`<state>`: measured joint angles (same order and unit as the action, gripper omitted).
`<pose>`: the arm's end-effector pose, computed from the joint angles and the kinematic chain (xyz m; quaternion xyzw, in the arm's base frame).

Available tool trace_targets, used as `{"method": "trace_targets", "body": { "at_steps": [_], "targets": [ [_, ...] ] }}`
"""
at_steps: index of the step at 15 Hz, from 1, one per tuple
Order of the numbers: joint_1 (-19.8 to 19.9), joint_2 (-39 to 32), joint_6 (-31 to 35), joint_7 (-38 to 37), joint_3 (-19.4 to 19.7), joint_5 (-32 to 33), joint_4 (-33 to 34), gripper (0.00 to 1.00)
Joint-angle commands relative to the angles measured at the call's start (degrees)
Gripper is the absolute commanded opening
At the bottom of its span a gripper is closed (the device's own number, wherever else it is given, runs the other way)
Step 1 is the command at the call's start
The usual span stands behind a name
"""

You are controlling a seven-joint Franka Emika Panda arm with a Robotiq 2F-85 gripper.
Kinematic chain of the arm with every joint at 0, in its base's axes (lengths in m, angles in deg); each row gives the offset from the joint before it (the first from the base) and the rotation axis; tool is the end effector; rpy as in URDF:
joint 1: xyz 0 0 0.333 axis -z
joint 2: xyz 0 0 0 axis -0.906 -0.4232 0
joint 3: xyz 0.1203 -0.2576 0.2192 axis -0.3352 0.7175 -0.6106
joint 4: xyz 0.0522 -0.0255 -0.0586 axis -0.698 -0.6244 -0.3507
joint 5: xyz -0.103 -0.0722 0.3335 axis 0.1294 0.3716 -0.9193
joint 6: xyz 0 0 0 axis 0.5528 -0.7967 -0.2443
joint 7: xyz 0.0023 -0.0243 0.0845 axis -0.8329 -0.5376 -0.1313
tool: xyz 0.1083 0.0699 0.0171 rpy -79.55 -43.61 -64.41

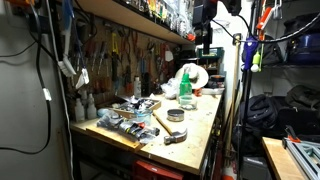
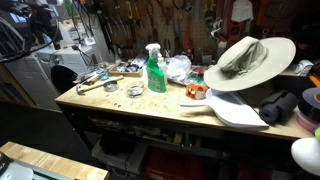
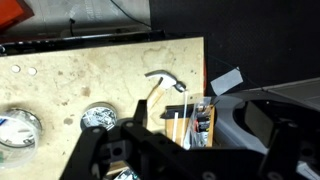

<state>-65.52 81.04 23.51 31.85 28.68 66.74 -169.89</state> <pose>0.3451 0.0081 0.5629 -0.9932 0.0346 0.0001 0.1109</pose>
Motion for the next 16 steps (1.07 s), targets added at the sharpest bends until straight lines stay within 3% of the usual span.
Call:
{"method": "trace_targets", "body": {
  "at_steps": [1,11,13,14,16],
  "targets": [
    [-0.07,-4.98,9.62,-0.01,-0.36,-2.55,-1.88,1.00],
    [-0.55,-20.53,36.41,1.01,-0.86,-3.30,-2.41,1.00],
    [-0.82,-23.60,39.44,2.56,-0.55,-5.39,-1.80,1.00],
    [-0.19,-21.02,36.68,0.47,-0.96,-2.86,-2.11,1.00],
    [-0.13,-23.25,38.62,1.15,-1.01,-3.51,-1.84,1.00]
  ]
}}
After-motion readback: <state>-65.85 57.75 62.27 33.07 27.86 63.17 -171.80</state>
